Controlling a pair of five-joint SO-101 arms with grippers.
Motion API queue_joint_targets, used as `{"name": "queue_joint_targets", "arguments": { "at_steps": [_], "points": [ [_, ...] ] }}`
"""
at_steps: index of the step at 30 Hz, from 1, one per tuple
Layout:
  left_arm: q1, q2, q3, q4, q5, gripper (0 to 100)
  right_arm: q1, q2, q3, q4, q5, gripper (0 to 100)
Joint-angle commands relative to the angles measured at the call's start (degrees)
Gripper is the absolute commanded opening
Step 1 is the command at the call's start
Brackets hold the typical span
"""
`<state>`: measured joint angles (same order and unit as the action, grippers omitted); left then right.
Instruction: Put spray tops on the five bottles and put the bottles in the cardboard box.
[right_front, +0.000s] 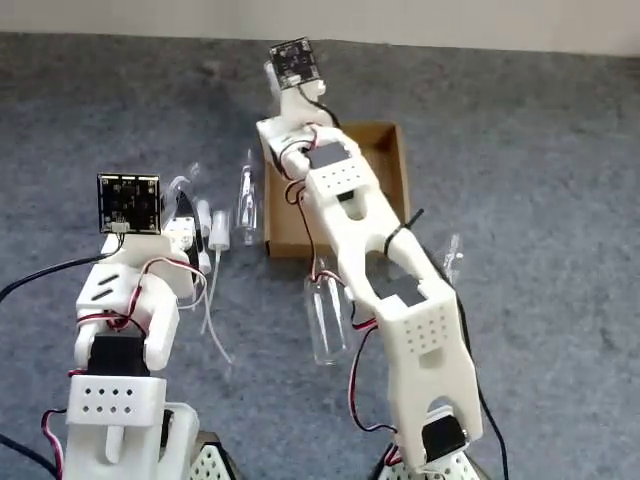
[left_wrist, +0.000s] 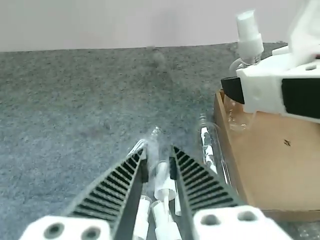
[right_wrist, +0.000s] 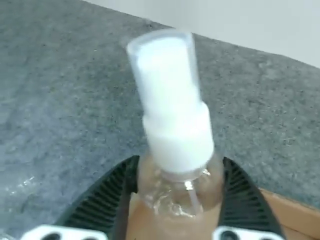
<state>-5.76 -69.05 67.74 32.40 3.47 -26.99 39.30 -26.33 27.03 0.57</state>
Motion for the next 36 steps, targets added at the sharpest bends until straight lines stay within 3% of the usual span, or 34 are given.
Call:
{"name": "queue_joint_targets", "arguments": {
  "at_steps": [1,7,13,19,25,30,33,36],
  "points": [
    [-0.5,0.6,-0.4,-1.0,-0.2,3,-0.7,-1.1,-2.9,2.2,0.4,23.2],
    [-0.5,0.6,-0.4,-1.0,-0.2,3,-0.6,-1.0,-6.7,5.3,0.4,31.2],
    [-0.5,0.6,-0.4,-1.0,-0.3,3,-0.5,-1.0,-15.2,11.7,0.5,31.4],
    [-0.5,0.6,-0.4,-1.0,-0.3,3,0.8,-1.1,-30.4,28.6,0.5,31.4],
    [-0.5,0.6,-0.4,-1.0,-0.3,3,2.8,-1.0,-51.0,51.9,0.6,31.4],
    [-0.5,0.6,-0.4,-1.0,-0.3,3,0.3,-0.6,-67.2,72.2,0.7,31.7],
    [-0.5,0.6,-0.4,-1.0,-0.3,3,0.6,-0.7,-73.9,74.2,0.6,31.7],
    [-0.5,0.6,-0.3,-1.0,-0.3,3,5.3,-1.1,-75.6,74.3,0.6,31.7]
  ]
}}
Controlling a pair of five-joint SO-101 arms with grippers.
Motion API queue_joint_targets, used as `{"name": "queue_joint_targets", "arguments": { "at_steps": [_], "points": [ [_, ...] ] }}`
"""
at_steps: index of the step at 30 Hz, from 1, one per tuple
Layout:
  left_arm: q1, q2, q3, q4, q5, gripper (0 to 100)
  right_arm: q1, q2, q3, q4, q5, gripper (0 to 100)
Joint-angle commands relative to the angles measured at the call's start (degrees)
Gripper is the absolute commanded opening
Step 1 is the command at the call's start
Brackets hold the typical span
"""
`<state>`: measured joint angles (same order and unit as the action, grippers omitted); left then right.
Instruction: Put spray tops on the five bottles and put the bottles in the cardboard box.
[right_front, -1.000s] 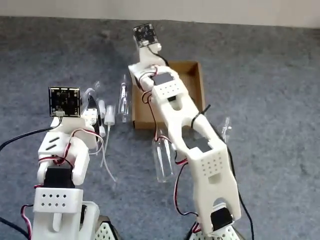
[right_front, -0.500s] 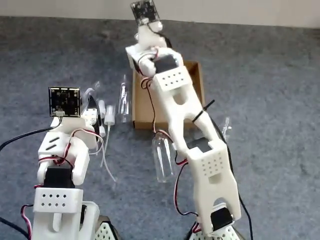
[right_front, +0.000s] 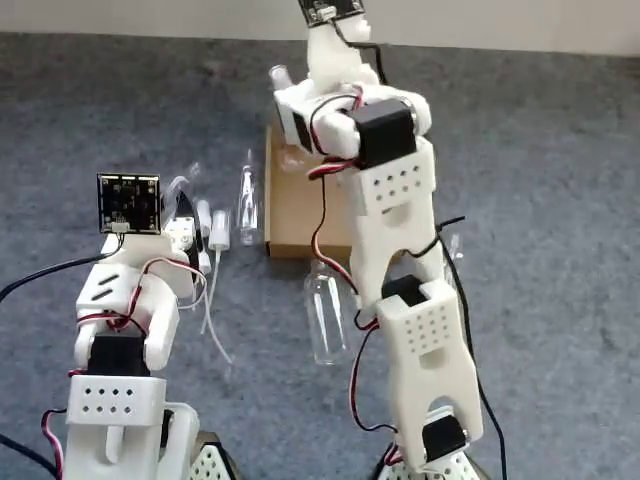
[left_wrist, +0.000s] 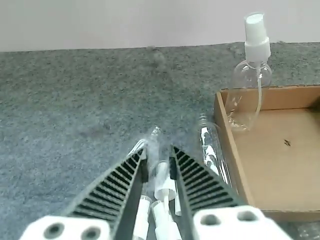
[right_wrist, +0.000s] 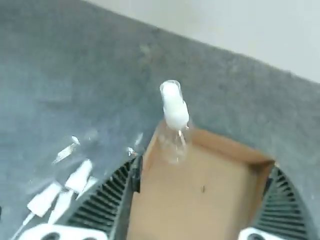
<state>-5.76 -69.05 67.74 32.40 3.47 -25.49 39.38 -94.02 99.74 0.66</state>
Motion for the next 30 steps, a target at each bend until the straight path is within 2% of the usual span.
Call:
{"name": "queue_joint_targets", "arguments": {
  "at_steps": [1,4,8,12,19,25,30],
  "points": [
    [-0.5,0.6,-0.3,-1.0,-0.3,3,5.5,-1.5,-8.0,1.7,0.5,31.7],
    [-0.5,0.6,-0.3,-1.0,-0.3,3,11.8,-3.6,-6.2,1.7,0.5,31.4],
    [-0.5,0.6,-0.3,-1.1,-0.3,3,19.3,-8.7,5.6,1.8,0.6,31.4],
    [-0.5,0.6,-0.3,-1.1,-0.3,3,23.5,-20.2,26.5,1.7,6.9,31.4],
    [-0.5,0.6,-0.3,-1.0,-0.3,3,29.5,-44.2,73.5,0.5,18.7,31.5],
    [-0.5,0.6,-0.3,-1.0,-0.3,3,32.0,-53.3,108.9,-15.3,20.7,31.5],
    [-0.5,0.6,-0.3,-1.0,-0.3,3,32.0,-53.5,125.8,-26.7,18.4,31.5]
  ]
}}
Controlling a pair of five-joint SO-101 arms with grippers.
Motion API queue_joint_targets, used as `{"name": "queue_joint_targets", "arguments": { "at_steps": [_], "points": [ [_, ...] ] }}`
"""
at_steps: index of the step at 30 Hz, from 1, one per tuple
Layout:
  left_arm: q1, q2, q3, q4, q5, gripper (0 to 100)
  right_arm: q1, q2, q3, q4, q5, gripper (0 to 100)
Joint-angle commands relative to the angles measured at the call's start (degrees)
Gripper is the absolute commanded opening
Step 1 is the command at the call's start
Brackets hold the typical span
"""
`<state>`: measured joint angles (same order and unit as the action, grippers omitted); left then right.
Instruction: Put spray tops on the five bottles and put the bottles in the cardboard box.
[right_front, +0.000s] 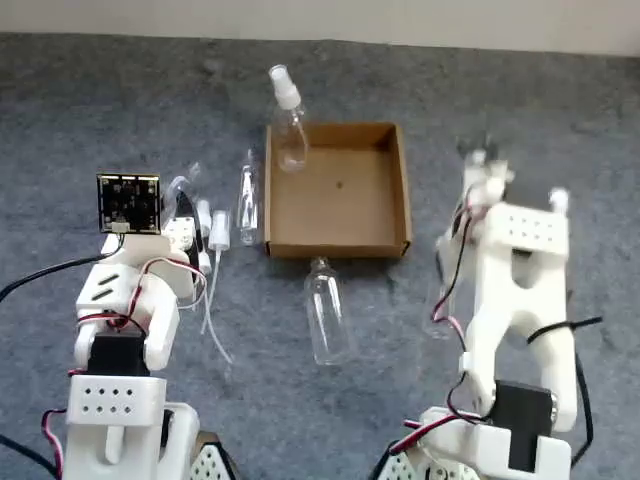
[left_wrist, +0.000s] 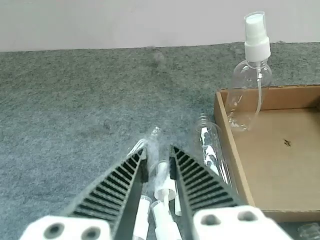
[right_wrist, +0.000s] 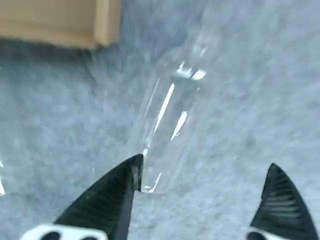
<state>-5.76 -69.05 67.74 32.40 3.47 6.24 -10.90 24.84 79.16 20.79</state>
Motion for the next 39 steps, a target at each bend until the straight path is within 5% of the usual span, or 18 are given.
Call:
{"name": "queue_joint_targets", "arguments": {
  "at_steps": [1,7,15,20,26,32,39],
  "points": [
    [-0.5,0.6,-0.3,-1.0,-0.3,3,0.0,-3.2,8.3,-8.0,-3.3,31.5],
    [-0.5,0.6,-0.3,-1.0,-0.4,3,-3.3,-3.2,12.1,-14.4,-5.0,31.1],
    [-3.1,0.7,-3.6,-0.2,-0.5,3,-4.8,-3.2,12.1,-15.3,-5.0,11.1],
    [-11.2,3.4,-20.9,18.6,-3.2,3,-5.0,-3.7,12.2,-13.1,-4.7,6.4],
    [-11.4,25.4,-41.0,37.6,-11.6,3,-5.2,-3.9,11.8,-9.4,-4.7,6.2],
    [-11.4,42.7,-50.7,46.5,-18.1,4,-5.2,-10.5,12.6,-7.4,-4.6,1.9],
    [-5.4,46.1,-49.7,48.9,-23.6,14,-4.7,-21.6,19.8,-8.9,-4.5,1.9]
  ]
}}
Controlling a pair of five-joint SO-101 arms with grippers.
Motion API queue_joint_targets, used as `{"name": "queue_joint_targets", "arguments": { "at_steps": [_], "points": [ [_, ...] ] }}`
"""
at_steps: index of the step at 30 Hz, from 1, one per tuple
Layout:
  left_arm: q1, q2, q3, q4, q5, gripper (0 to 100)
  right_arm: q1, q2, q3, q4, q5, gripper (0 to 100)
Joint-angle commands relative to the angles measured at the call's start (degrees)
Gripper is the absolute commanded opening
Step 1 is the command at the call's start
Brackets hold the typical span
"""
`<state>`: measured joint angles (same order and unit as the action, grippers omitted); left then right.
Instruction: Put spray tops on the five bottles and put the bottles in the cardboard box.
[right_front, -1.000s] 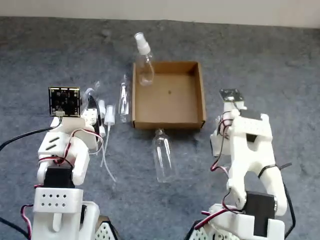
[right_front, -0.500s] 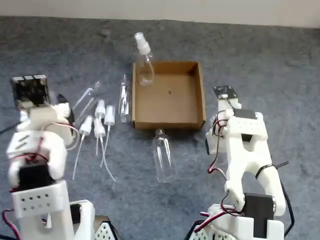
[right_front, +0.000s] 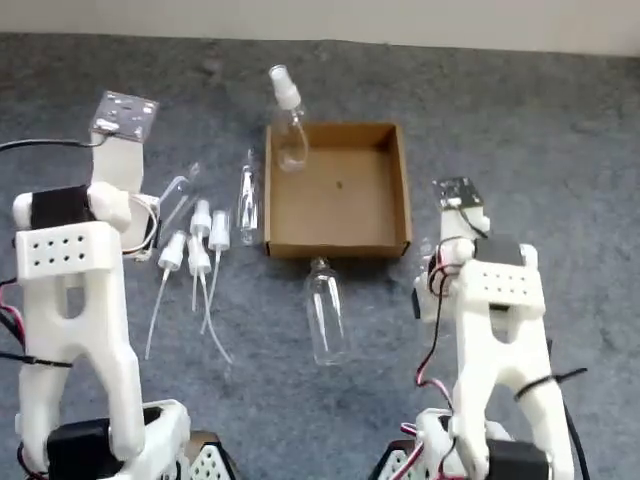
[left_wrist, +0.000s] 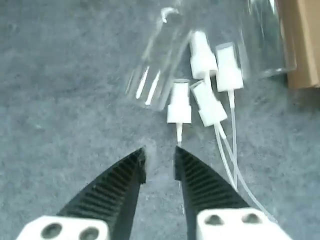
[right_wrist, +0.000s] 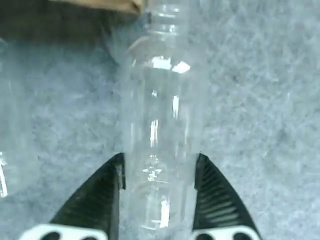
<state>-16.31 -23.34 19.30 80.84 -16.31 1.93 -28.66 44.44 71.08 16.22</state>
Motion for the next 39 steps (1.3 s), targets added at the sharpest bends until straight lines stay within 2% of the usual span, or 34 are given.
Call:
{"name": "queue_joint_targets", "arguments": {
  "at_steps": [1,4,8,14,20,25,32,39],
  "points": [
    [6.5,0.6,-0.2,0.1,-5.0,14,0.2,-3.5,0.5,-1.1,1.1,1.9],
    [10.1,3.9,1.1,-3.8,-4.7,14,2.9,-0.2,0.4,-1.2,4.8,1.9],
    [11.1,12.0,0.9,-10.6,1.1,14,7.5,5.6,-0.4,-2.2,8.6,1.9],
    [11.0,25.1,-6.8,-18.1,4.9,14,11.6,8.9,-1.9,-2.7,9.6,1.9],
    [11.1,37.8,-18.2,-20.0,5.4,14,11.2,8.9,-1.7,-2.7,9.6,2.0],
    [10.9,46.0,-24.4,-19.6,5.4,14,11.3,8.9,-1.5,-2.7,12.9,2.0],
    [7.4,50.3,-26.3,-19.6,8.6,14,11.3,8.9,-1.5,-2.7,13.1,2.0],
    [7.4,50.9,-25.6,-19.5,5.3,13,11.3,8.9,-1.5,-2.7,13.1,2.1]
  ]
}}
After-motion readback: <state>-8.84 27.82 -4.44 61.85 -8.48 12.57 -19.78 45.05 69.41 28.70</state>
